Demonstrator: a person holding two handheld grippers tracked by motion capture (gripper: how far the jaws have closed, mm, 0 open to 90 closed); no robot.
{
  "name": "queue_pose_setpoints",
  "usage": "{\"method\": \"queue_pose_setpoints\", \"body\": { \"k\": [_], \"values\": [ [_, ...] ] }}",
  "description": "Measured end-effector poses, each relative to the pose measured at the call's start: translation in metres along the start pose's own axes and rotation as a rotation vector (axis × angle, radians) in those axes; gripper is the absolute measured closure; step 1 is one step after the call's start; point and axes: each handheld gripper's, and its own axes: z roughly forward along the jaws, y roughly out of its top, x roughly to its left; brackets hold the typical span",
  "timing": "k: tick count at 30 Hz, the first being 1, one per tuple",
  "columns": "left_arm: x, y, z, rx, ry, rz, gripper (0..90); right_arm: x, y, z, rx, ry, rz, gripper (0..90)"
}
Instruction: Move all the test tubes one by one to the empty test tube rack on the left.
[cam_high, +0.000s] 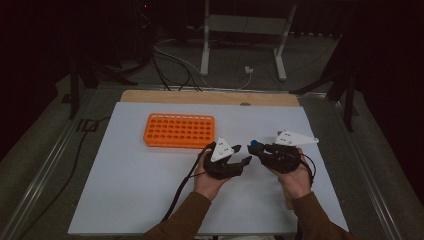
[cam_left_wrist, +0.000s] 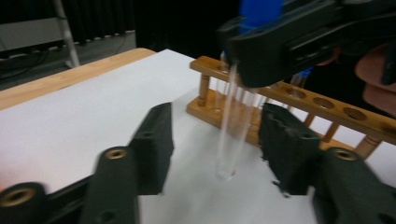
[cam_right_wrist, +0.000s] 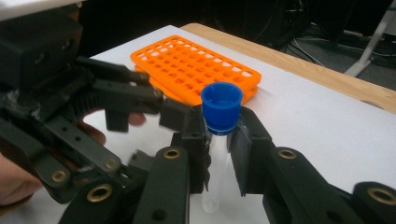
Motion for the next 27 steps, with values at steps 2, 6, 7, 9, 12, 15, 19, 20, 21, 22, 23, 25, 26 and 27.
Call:
{"method": "queue_pose_setpoints", "body": {
  "k": [2,6,7,9,12,15,19,20,21,22,23,25,26,27],
  "values": [
    [-0.001,0.000,0.000,-0.006,-0.020,0.006,61.5,0.001,0.001,0.002,0.002,0.005,0.000,76.6],
    [0.000,0.001,0.000,-0.020,-0.027,0.004,66.6,0.003,0.002,0.004,0.006,0.011,-0.005,76.6],
    [0.000,0.001,0.000,-0.020,-0.027,0.004,67.7,0.004,0.002,0.005,0.008,0.013,-0.005,76.6],
    [0.000,0.000,0.000,-0.016,-0.034,0.010,70.9,0.004,0.001,0.006,0.009,0.013,-0.006,76.6],
    [0.001,0.000,0.000,-0.006,-0.039,0.014,75.0,0.004,0.001,0.006,0.010,0.016,-0.002,76.6],
    [0.001,0.000,0.001,-0.008,-0.042,0.015,76.9,0.004,0.001,0.006,0.011,0.015,-0.003,76.6],
    [-0.001,-0.001,0.001,-0.004,-0.042,0.030,78.1,0.004,0.001,0.006,0.019,0.022,-0.001,76.5],
    [-0.001,0.000,0.001,-0.006,-0.044,0.036,78.3,0.004,0.001,0.006,0.019,0.024,0.000,76.0],
    [-0.001,0.000,0.001,-0.006,-0.044,0.036,78.4,0.003,0.001,0.005,0.018,0.027,0.006,75.3],
    [-0.001,0.000,0.000,-0.007,-0.044,0.035,78.4,0.003,0.001,0.004,0.016,0.032,0.016,72.4],
    [0.001,0.000,0.000,-0.001,-0.035,0.032,78.5,0.002,0.001,0.003,0.008,0.044,0.022,68.8],
    [0.002,0.000,-0.001,-0.002,-0.030,0.025,78.5,0.002,0.001,-0.001,-0.006,0.048,0.021,60.9],
    [0.004,0.000,-0.002,-0.002,-0.026,0.022,78.5,0.002,0.001,-0.004,-0.012,0.045,0.023,55.5],
    [0.007,0.001,-0.004,0.000,-0.013,0.021,78.6,0.001,0.002,-0.007,-0.016,0.045,0.027,50.3]
  ]
}}
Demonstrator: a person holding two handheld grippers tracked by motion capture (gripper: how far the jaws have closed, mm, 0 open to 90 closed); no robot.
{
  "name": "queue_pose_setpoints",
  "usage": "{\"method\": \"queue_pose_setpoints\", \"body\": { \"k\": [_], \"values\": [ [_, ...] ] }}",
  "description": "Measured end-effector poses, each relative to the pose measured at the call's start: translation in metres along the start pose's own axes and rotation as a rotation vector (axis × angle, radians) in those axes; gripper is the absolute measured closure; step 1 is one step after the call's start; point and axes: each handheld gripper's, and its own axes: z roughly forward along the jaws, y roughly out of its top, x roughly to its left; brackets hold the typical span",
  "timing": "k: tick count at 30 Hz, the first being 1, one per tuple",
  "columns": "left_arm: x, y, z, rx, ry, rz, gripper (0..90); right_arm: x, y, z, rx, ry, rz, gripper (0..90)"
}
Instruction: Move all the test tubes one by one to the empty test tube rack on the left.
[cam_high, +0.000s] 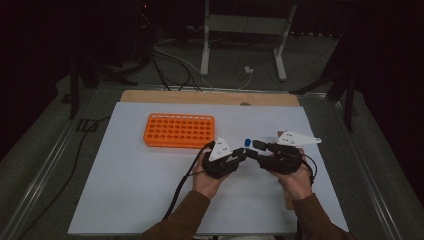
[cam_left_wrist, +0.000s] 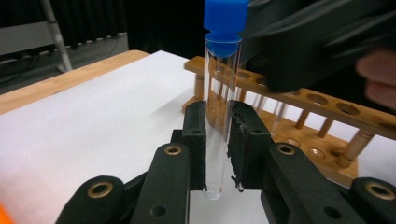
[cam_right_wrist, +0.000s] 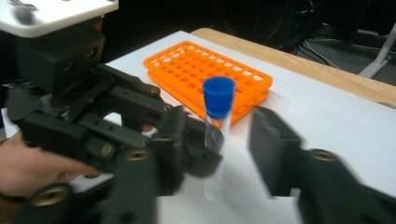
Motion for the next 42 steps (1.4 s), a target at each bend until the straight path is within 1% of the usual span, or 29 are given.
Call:
{"method": "queue_pose_setpoints", "body": {
  "k": [2,3,4,5,6,7,8,10,11,12,13,15,16,17,18,19,20,21,22,24,25,29,35,37,40,42],
  "values": [
    [0.001,0.000,-0.001,-0.003,0.008,-0.003,78.6,-0.002,0.000,-0.006,-0.005,-0.014,0.004,38.0],
    [0.003,0.001,-0.003,-0.002,0.014,-0.004,78.6,-0.002,0.000,-0.006,-0.005,-0.014,0.004,38.0],
    [0.004,0.001,-0.004,-0.007,0.021,-0.011,78.6,-0.004,-0.001,-0.011,-0.005,-0.049,-0.010,27.5],
    [0.007,0.000,-0.008,-0.008,0.033,-0.016,78.6,-0.005,-0.002,-0.013,-0.002,-0.073,-0.014,20.6],
    [0.009,0.000,-0.010,-0.010,0.039,-0.019,78.6,-0.006,-0.003,-0.015,0.003,-0.099,-0.013,16.0],
    [0.011,-0.001,-0.012,-0.010,0.048,-0.024,78.6,-0.007,-0.005,-0.018,0.005,-0.123,-0.010,14.3],
    [0.011,-0.001,-0.012,-0.010,0.048,-0.024,78.6,-0.009,-0.007,-0.020,0.003,-0.139,-0.006,13.7],
    [0.014,-0.002,-0.015,-0.015,0.062,-0.033,78.6,-0.012,-0.010,-0.027,-0.006,-0.168,0.008,7.0],
    [0.016,-0.002,-0.017,-0.017,0.068,-0.037,78.6,-0.014,-0.012,-0.030,-0.012,-0.178,0.016,5.4],
    [0.018,-0.002,-0.019,-0.014,0.073,-0.036,78.6,-0.014,-0.012,-0.030,-0.012,-0.178,0.016,5.4],
    [0.022,-0.002,-0.022,-0.017,0.081,-0.038,78.6,-0.017,-0.015,-0.038,-0.022,-0.187,0.016,2.9],
    [0.023,-0.002,-0.023,-0.016,0.086,-0.039,78.6,-0.020,-0.018,-0.046,-0.038,-0.217,0.013,2.6],
    [0.028,-0.002,-0.026,-0.018,0.095,-0.040,78.6,-0.021,-0.019,-0.050,-0.045,-0.226,0.016,2.6],
    [0.028,-0.002,-0.026,-0.018,0.095,-0.040,78.6,-0.022,-0.020,-0.054,-0.054,-0.232,0.018,2.6],
    [0.030,-0.002,-0.026,-0.018,0.100,-0.044,78.6,-0.022,-0.020,-0.054,-0.054,-0.232,0.018,2.6],
    [0.032,-0.003,-0.027,-0.014,0.105,-0.043,78.6,-0.025,-0.023,-0.060,-0.065,-0.253,0.025,2.2],
    [0.034,-0.003,-0.028,-0.015,0.111,-0.045,78.6,-0.026,-0.024,-0.063,-0.067,-0.267,0.023,2.2],
    [0.036,-0.003,-0.029,-0.015,0.116,-0.048,78.6,-0.026,-0.024,-0.063,-0.067,-0.267,0.023,2.2],
    [0.039,-0.003,-0.030,-0.015,0.120,-0.048,78.6,-0.027,-0.025,-0.065,-0.070,-0.279,0.022,2.2],
    [0.044,-0.003,-0.032,-0.022,0.130,-0.056,78.6,-0.030,-0.029,-0.072,-0.067,-0.296,0.031,1.7],
    [0.047,-0.004,-0.033,-0.025,0.137,-0.060,78.6,-0.030,-0.029,-0.072,-0.067,-0.296,0.031,1.7],
    [0.060,-0.006,-0.037,-0.030,0.162,-0.076,78.6,-0.034,-0.035,-0.080,-0.072,-0.317,0.043,1.6],
    [0.078,-0.011,-0.037,-0.033,0.208,-0.091,78.6,-0.037,-0.036,-0.088,-0.086,-0.328,0.051,1.6],
    [0.083,-0.012,-0.035,-0.040,0.222,-0.096,78.5,-0.038,-0.037,-0.089,-0.091,-0.330,0.056,1.6],
    [0.090,-0.014,-0.031,-0.037,0.252,-0.097,78.5,-0.039,-0.038,-0.091,-0.097,-0.332,0.059,1.6],
    [0.095,-0.016,-0.026,-0.036,0.270,-0.106,78.5,-0.040,-0.038,-0.091,-0.099,-0.332,0.061,1.6]
  ]
}}
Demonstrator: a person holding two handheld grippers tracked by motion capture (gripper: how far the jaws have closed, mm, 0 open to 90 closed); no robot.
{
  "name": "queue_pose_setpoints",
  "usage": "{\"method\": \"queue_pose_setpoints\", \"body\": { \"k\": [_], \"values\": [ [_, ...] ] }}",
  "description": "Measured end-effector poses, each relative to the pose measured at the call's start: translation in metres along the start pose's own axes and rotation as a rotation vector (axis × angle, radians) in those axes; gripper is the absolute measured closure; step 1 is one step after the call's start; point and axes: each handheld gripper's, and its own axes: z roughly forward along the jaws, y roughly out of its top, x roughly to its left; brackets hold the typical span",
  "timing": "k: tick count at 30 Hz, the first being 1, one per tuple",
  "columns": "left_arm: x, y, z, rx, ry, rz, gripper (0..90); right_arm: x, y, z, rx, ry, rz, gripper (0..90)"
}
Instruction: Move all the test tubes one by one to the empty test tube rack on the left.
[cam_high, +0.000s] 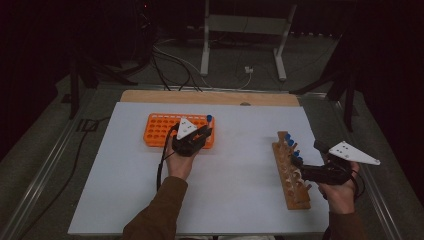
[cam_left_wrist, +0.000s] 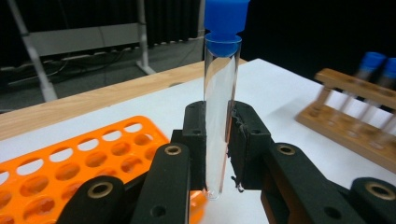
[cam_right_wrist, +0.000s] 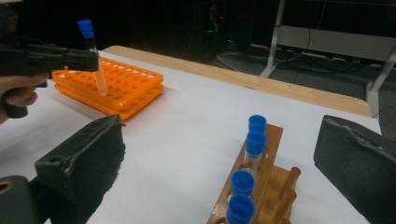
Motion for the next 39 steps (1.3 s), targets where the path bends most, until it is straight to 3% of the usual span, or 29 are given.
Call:
{"method": "queue_pose_setpoints", "body": {
  "k": [5,10,13,18,24,32,39],
  "values": [
    [0.007,-0.005,0.014,0.024,0.034,-0.017,78.4,-0.002,0.000,-0.002,-0.011,-0.003,0.009,1.6],
    [0.009,-0.015,0.026,0.093,0.053,-0.012,78.4,0.000,-0.001,-0.002,-0.010,0.004,0.004,1.6],
    [0.007,-0.019,0.030,0.141,0.062,0.008,78.4,0.000,-0.001,-0.001,-0.010,0.006,0.004,1.6],
    [0.004,-0.019,0.030,0.158,0.063,0.024,78.5,-0.001,-0.002,-0.001,-0.008,0.006,0.007,1.6],
    [0.003,-0.025,0.032,0.230,0.070,0.067,78.4,-0.001,-0.002,-0.001,-0.008,0.011,0.005,1.7],
    [0.002,-0.025,0.032,0.232,0.074,0.051,77.6,-0.001,-0.002,-0.001,-0.007,0.012,0.003,1.7],
    [0.005,-0.021,0.018,0.200,0.037,-0.005,62.4,-0.003,-0.002,-0.003,-0.008,-0.003,-0.001,1.6]
  ]
}}
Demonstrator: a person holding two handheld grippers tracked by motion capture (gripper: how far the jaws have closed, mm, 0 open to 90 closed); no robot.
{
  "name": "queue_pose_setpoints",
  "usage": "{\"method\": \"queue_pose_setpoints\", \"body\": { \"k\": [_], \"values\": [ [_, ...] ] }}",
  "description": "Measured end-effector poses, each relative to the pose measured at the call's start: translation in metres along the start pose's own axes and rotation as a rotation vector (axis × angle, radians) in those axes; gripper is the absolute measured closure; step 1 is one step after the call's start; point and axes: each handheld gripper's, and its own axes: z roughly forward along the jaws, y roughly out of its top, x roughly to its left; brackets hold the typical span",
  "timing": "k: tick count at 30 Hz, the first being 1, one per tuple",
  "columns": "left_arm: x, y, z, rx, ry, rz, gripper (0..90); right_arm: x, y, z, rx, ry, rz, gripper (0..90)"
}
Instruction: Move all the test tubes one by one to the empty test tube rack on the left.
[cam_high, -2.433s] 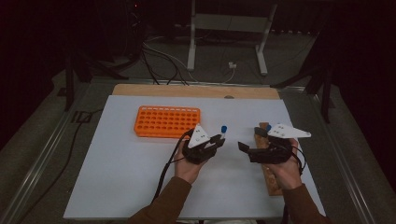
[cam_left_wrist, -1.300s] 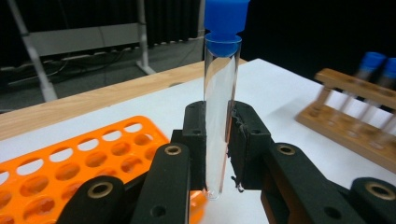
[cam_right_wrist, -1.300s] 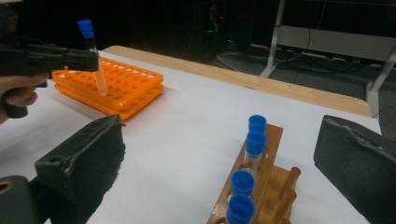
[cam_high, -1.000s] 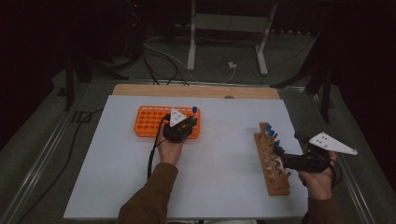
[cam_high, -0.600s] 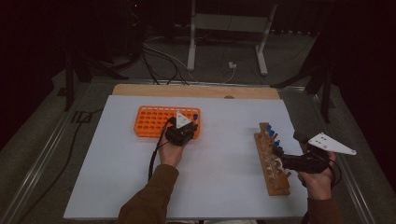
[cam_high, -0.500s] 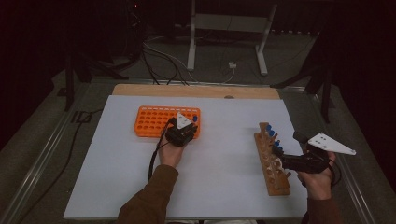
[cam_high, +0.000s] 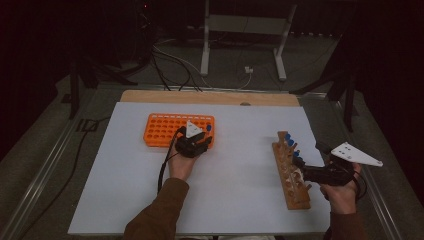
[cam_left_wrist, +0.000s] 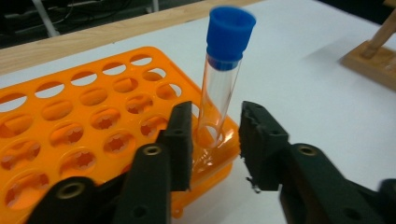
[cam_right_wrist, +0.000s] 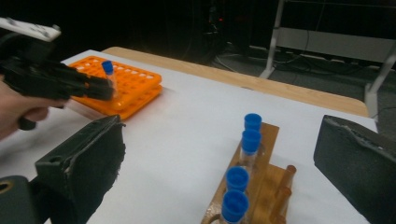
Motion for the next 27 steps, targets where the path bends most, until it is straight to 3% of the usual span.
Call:
{"method": "queue_pose_setpoints", "body": {
  "k": [6,7,11,12,13,18,22,27],
  "values": [
    [0.009,0.005,-0.033,-0.077,-0.012,-0.059,50.0,-0.001,-0.001,-0.001,0.012,-0.013,-0.008,1.7],
    [0.011,0.005,-0.040,-0.091,-0.016,-0.067,44.1,-0.001,-0.002,-0.001,0.020,-0.019,-0.017,1.9],
    [0.016,0.004,-0.066,-0.139,-0.013,-0.087,34.1,-0.002,-0.006,0.001,0.040,-0.034,-0.032,4.8],
    [0.016,0.003,-0.072,-0.149,-0.005,-0.092,28.7,-0.004,-0.009,0.002,0.051,-0.035,-0.029,5.8],
    [0.017,0.002,-0.077,-0.156,0.004,-0.093,17.3,-0.007,-0.015,0.004,0.072,-0.040,-0.024,6.5],
    [0.022,-0.006,-0.101,-0.176,0.054,-0.116,2.8,-0.013,-0.029,0.008,0.109,-0.045,-0.009,13.6],
    [0.025,-0.015,-0.115,-0.183,0.102,-0.107,0.6,-0.014,-0.041,0.014,0.149,-0.035,-0.011,23.0],
    [0.030,-0.026,-0.128,-0.172,0.115,-0.105,0.6,-0.015,-0.048,0.020,0.169,-0.012,-0.030,40.2]
  ]
}}
